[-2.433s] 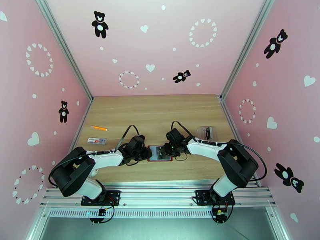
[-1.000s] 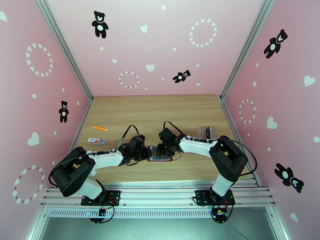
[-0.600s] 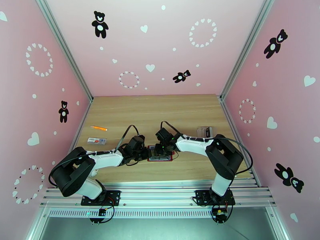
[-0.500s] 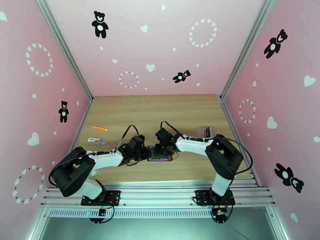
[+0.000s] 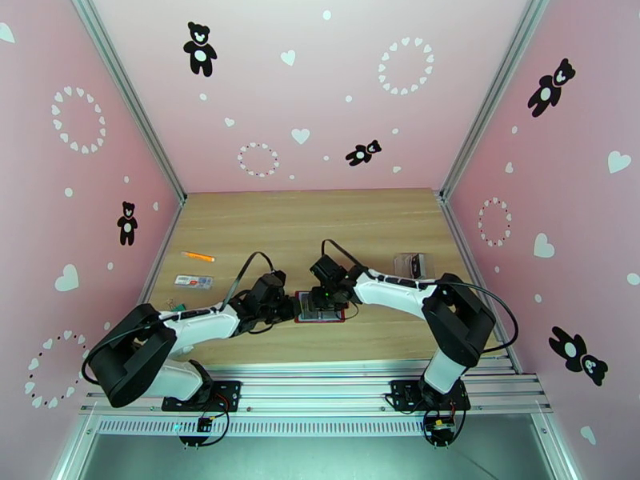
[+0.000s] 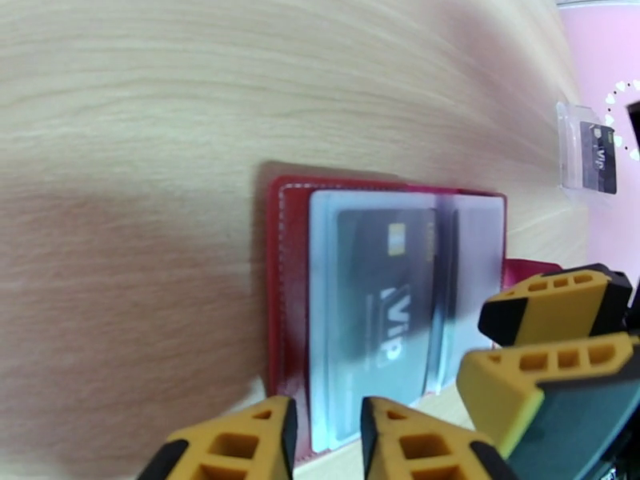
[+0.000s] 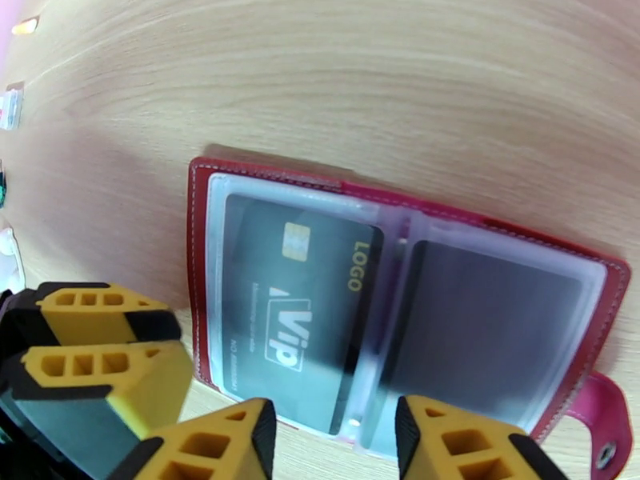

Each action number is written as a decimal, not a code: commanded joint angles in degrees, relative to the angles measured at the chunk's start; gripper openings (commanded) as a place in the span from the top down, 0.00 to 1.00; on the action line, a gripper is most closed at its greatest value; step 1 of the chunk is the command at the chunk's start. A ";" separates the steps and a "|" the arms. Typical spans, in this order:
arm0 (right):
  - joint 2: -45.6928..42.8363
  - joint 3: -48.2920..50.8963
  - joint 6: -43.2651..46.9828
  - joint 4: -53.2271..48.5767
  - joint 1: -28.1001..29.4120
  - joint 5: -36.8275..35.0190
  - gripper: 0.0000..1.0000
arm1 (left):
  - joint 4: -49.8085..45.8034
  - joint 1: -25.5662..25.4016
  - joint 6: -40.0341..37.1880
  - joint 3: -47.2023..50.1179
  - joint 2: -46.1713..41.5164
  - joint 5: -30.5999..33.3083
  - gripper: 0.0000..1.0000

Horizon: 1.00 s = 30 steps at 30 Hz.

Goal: Put the credit cards into the card holder

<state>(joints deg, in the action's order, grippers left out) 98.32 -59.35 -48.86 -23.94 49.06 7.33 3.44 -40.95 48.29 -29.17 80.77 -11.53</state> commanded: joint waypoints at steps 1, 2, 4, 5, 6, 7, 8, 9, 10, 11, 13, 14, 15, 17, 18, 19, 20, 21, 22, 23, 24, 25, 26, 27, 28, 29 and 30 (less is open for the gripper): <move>-0.16 -1.46 0.36 -0.88 0.25 0.26 0.62 | -1.81 0.19 0.27 0.78 -1.34 1.16 0.72; 0.05 -1.49 0.37 -0.68 0.25 0.31 0.63 | -1.94 0.17 0.23 0.85 -1.64 1.27 0.72; 0.40 -1.51 0.29 -0.37 0.33 0.47 0.65 | -2.11 0.20 0.23 1.04 -2.01 1.50 0.72; 0.65 -1.67 0.26 -0.32 0.42 0.49 0.66 | -2.12 0.19 0.22 1.19 -2.20 1.68 0.72; 0.99 -1.82 0.26 -0.31 0.59 0.34 0.66 | -2.22 0.20 0.22 1.28 -2.37 1.85 0.72; 1.48 -2.19 0.26 -0.44 0.87 0.25 0.67 | -2.22 0.17 0.23 1.38 -2.49 1.99 0.72; 1.97 -2.53 0.38 -0.68 1.15 0.30 0.68 | -2.13 0.17 0.22 1.39 -2.57 2.01 0.72; 2.32 -2.91 0.44 -0.81 1.38 0.25 0.69 | -2.12 0.17 0.28 1.39 -2.55 2.04 0.72; 2.49 -3.03 0.36 -0.75 1.51 0.10 0.70 | -2.12 0.17 0.22 1.39 -2.48 2.02 0.72; 2.62 -3.05 0.28 -0.67 1.65 -0.08 0.71 | -2.12 0.19 0.24 1.35 -2.51 2.02 0.72; 2.84 -3.35 0.26 -0.91 1.68 -0.43 0.74 | -2.12 0.17 0.29 1.56 -2.55 2.04 0.72; 2.97 -3.48 0.26 -1.05 1.68 -0.63 0.76 | -2.18 0.17 0.25 1.57 -2.58 2.06 0.71; 3.01 -3.56 0.32 -1.30 1.66 -1.01 0.78 | -2.13 0.22 0.16 1.64 -2.56 2.06 0.72; 3.11 -3.63 0.35 -1.46 1.65 -1.40 0.79 | -2.13 0.21 0.29 1.83 -2.72 2.17 0.71; 3.19 -3.74 0.27 -1.59 1.70 -1.52 0.80 | -2.05 0.18 0.22 1.83 -2.64 2.18 0.71; 3.19 -3.75 0.30 -1.66 1.66 -1.73 0.81 | -2.08 0.20 0.27 1.87 -2.65 2.22 0.71; 3.27 -3.74 0.26 -1.72 1.66 -2.02 0.81 | -2.04 0.22 0.22 1.92 -2.57 2.15 0.71; 3.45 -3.75 0.32 -1.87 1.67 -2.30 0.82 | -1.94 0.17 0.22 1.90 -2.54 2.15 0.71; 3.71 -4.01 0.41 -2.22 1.66 -2.49 0.83 | -1.95 0.23 0.22 1.84 -2.47 2.16 0.71; 3.99 -4.17 0.43 -2.37 1.63 -2.49 0.83 | -1.95 0.19 0.24 1.79 -2.41 2.13 0.71; 4.18 -4.29 0.49 -2.50 1.64 -2.50 0.83 | -1.87 0.18 0.22 1.83 -2.39 2.20 0.71; 4.39 -4.43 0.46 -2.60 1.66 -2.50 0.85 | -1.90 0.22 0.26 1.83 -2.30 2.16 0.71; 4.63 -4.54 0.50 -2.68 1.66 -2.50 0.86 | -1.86 0.21 0.23 1.75 -2.29 2.17 0.71; 4.84 -4.76 0.52 -2.97 1.65 -2.61 0.86 | -1.95 0.23 0.18 1.67 -2.27 2.21 0.71; 5.04 -4.92 0.61 -3.27 1.65 -3.03 0.86 | -1.95 0.17 0.18 1.66 -2.22 2.22 0.71; 5.17 -5.02 0.61 -3.56 1.65 -3.42 0.86 | -1.95 0.17 0.21 1.66 -2.17 2.13 0.71; 5.29 -5.19 0.69 -3.93 1.61 -3.94 0.86 | -1.95 0.25 0.16 1.59 -2.10 2.13 0.71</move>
<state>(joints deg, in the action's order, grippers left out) 102.37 -62.78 -48.84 -25.34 50.46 5.30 2.07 -40.95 48.29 -27.90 79.33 -10.00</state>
